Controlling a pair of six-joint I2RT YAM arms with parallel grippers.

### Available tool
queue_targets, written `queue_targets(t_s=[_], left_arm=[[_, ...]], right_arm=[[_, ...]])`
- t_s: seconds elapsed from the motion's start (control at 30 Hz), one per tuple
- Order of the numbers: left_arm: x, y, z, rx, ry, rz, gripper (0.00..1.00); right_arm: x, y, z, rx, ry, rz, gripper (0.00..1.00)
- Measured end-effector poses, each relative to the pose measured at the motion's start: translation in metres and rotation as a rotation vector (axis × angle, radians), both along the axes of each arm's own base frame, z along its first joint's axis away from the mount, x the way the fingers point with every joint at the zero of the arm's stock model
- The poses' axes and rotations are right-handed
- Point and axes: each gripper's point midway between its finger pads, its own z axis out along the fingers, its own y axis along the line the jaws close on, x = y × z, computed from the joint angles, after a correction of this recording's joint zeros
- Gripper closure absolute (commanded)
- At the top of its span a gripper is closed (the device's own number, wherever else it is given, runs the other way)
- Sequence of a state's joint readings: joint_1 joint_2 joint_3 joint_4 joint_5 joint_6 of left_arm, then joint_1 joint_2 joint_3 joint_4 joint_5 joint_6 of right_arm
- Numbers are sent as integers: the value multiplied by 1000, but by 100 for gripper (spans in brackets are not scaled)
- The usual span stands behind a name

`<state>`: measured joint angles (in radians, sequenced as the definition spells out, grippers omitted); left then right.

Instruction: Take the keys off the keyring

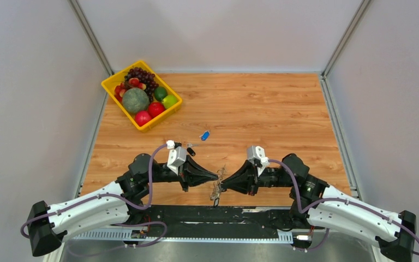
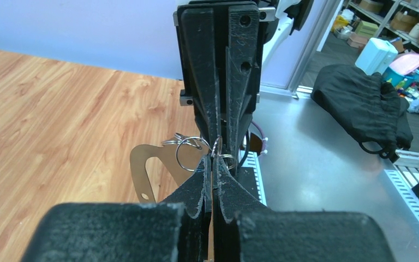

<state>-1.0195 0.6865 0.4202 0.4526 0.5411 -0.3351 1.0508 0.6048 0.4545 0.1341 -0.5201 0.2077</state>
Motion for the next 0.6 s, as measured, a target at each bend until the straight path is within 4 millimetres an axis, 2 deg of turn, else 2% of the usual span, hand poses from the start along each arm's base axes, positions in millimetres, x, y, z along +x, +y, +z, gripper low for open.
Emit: queue_targets(t_s=[0.6], left_arm=[[9, 4, -10, 42, -48, 56, 100]], right_arm=[[2, -3, -1, -58, 41, -24, 100]])
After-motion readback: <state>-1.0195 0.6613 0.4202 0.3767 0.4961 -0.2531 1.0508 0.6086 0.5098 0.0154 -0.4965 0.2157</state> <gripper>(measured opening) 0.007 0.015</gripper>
